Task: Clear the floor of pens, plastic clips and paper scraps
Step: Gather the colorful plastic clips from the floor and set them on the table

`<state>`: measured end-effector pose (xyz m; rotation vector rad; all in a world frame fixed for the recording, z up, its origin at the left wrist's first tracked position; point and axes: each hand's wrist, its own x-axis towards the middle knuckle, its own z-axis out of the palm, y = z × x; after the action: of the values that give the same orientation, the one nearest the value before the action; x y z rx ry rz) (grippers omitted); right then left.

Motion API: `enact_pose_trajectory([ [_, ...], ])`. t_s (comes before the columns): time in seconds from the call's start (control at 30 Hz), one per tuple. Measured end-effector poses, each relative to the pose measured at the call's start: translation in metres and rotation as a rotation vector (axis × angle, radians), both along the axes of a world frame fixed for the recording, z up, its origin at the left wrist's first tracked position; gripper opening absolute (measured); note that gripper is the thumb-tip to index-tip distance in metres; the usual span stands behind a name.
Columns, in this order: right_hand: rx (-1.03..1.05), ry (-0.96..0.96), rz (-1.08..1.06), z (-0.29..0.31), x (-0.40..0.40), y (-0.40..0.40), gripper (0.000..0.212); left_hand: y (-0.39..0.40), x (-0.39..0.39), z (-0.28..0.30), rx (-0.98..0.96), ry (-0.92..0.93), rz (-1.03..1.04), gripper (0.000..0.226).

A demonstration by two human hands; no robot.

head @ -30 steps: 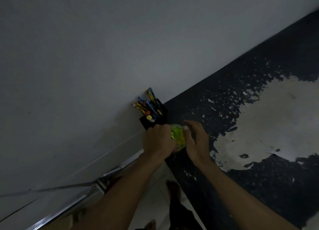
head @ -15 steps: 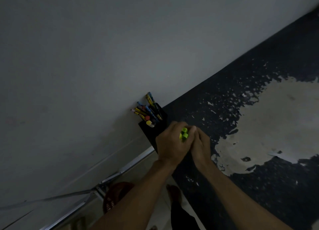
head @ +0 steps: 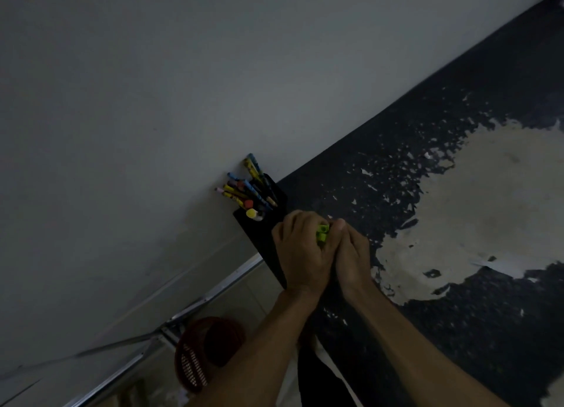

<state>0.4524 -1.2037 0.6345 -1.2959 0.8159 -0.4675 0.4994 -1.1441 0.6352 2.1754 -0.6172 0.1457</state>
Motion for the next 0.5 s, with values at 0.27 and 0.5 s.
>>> enact_pose_trajectory([
  [0.27, -0.022, 0.026, 0.050, 0.002, 0.002, -0.004, 0.037, 0.012, 0.002, -0.012, -0.092, -0.065, -0.056, 0.022],
  [0.5, -0.006, 0.062, 0.043, 0.001, 0.005, -0.007, 0.025, 0.017, 0.005, -0.025, 0.131, -0.151, -0.059, 0.021],
])
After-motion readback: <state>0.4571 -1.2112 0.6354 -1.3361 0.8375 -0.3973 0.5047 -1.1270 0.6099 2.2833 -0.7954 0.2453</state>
